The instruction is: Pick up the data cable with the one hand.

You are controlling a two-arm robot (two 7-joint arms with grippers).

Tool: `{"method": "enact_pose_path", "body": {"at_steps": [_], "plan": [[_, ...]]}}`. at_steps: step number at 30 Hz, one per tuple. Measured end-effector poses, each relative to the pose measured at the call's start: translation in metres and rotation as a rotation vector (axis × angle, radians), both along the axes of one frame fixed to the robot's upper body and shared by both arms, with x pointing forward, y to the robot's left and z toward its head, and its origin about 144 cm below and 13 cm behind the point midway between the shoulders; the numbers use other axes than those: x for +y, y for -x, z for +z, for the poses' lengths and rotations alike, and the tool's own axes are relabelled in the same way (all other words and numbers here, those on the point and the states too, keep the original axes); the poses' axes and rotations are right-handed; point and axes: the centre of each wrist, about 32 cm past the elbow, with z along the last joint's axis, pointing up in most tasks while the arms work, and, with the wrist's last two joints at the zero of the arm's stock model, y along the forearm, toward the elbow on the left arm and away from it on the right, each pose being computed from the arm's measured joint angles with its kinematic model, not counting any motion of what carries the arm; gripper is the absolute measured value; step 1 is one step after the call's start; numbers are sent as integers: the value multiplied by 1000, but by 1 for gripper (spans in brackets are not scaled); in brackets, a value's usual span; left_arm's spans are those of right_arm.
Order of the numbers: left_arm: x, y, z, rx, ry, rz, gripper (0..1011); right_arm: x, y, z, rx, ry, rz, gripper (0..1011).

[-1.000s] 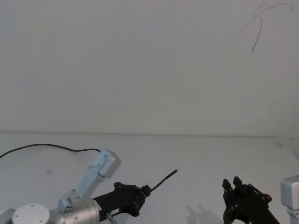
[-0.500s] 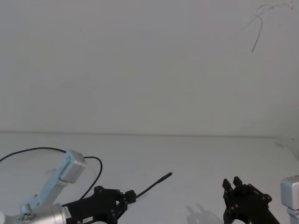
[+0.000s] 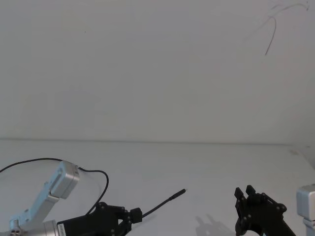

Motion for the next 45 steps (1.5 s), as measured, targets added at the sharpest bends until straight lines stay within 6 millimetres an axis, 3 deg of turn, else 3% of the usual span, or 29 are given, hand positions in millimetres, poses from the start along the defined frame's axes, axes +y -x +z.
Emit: {"method": "enact_pose_path", "body": {"at_steps": [22, 45], "plan": [[1, 4, 1, 7, 14, -43, 17, 8, 4, 49, -96, -191, 89, 251], [1, 5, 1, 8, 16, -50, 17, 16, 2, 68, -72, -312, 193, 251]]}}
